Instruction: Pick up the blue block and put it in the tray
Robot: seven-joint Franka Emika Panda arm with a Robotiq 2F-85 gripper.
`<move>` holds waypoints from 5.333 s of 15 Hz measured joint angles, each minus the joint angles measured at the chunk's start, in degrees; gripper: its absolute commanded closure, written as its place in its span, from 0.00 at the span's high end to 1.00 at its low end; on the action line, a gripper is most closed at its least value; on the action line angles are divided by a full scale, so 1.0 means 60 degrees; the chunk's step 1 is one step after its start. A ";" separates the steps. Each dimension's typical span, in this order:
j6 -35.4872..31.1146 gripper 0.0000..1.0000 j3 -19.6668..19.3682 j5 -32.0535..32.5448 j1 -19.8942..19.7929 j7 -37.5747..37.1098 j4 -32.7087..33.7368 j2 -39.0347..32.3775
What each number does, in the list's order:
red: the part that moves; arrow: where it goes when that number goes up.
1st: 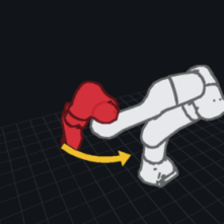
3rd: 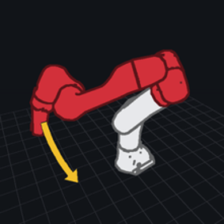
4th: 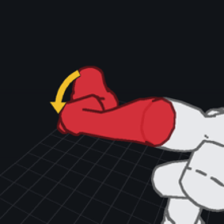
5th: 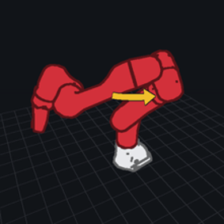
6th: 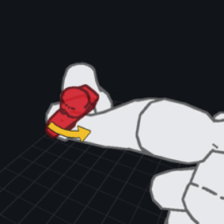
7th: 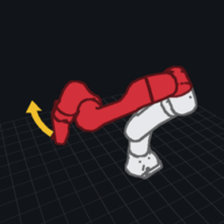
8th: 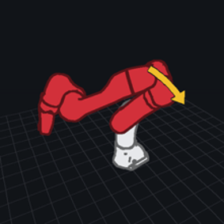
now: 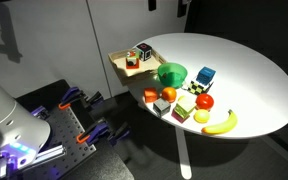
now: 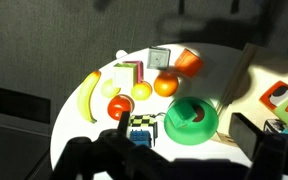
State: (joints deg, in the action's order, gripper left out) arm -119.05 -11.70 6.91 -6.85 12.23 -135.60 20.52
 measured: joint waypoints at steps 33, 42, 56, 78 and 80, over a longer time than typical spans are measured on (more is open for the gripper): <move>-0.0915 1.00 -0.0132 -0.1790 -0.0555 -0.0343 0.2806 -0.4518; -0.0923 1.00 0.0172 -0.1789 -0.0559 -0.0374 0.4973 -0.6869; -0.0944 1.00 0.0370 -0.1293 -0.0560 -0.0521 0.7190 -0.9627; -0.0692 0.33 0.0517 -0.1036 -0.0513 -0.0781 0.9239 -1.1559; -0.0489 0.33 0.0517 -0.1036 -0.0508 -0.0847 0.9263 -1.1495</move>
State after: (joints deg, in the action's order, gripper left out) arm -121.98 -8.60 0.70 -9.90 7.15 -80.02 -48.45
